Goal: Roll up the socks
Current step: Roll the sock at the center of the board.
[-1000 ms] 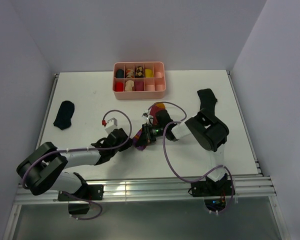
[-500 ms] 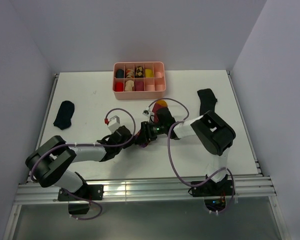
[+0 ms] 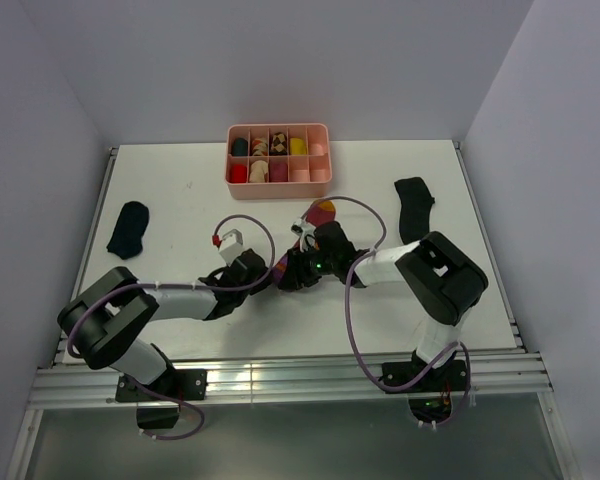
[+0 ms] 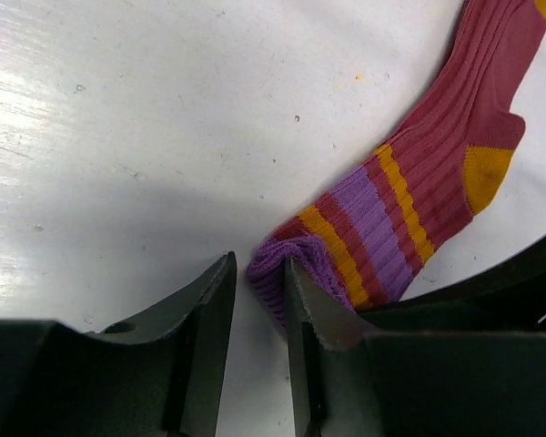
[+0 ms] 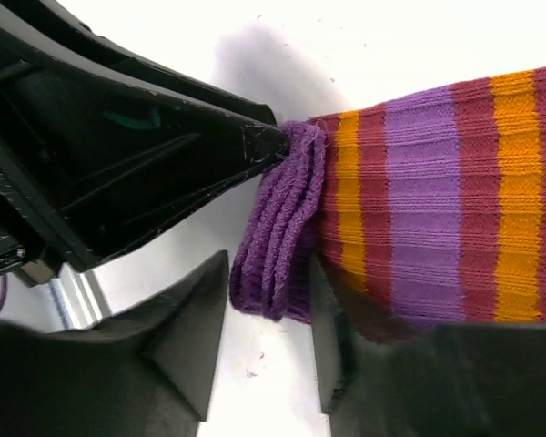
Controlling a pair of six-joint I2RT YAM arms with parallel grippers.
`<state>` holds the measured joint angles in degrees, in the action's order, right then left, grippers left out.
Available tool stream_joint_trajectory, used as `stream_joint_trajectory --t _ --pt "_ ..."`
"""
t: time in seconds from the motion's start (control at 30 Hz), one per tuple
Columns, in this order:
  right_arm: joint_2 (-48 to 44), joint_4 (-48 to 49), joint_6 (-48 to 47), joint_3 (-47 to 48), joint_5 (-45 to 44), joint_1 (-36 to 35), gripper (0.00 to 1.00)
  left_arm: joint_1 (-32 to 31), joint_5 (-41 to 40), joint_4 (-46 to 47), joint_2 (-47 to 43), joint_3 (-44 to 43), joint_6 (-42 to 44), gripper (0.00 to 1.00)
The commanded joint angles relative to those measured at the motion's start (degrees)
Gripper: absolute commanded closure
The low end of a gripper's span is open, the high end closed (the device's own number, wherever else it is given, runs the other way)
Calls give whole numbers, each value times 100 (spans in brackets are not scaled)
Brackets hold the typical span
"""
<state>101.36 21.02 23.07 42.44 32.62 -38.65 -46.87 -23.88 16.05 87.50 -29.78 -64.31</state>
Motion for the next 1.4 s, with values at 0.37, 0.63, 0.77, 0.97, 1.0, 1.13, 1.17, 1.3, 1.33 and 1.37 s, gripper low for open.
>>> stream_joint_trajectory --t 0.37,0.63,0.77,0.97,1.0,1.13,1.17,1.3,1.33,1.37 --pt "278 543 847 -543 -266 41 100 -59 -20 -1078 -189 244 -177 57" --pt "753 1597 1866 -921 288 227 100 -59 -29 -929 -1437 797 -977 40" --pt "990 1906 2175 -939 552 323 100 -50 67 -403 -1508 1053 -1153 45" --pt "1219 1985 2377 -842 710 367 100 -50 226 108 -990 1045 -1048 49" --pt "1228 1994 2395 -842 711 376 100 -59 234 187 -824 1027 -1039 49" --pt "1211 1819 2316 -781 693 376 100 -50 270 398 -533 930 -1004 50" --pt "1202 1784 2299 -755 684 376 100 -50 287 416 -480 913 -969 50" --pt "1114 1669 2211 -754 623 376 100 -59 252 39 -155 615 -951 58" --pt "1027 1547 2167 -754 588 376 100 -50 243 -75 -111 553 -943 60" --pt "965 1468 2114 -746 474 376 100 -59 235 -276 -24 526 -969 61"
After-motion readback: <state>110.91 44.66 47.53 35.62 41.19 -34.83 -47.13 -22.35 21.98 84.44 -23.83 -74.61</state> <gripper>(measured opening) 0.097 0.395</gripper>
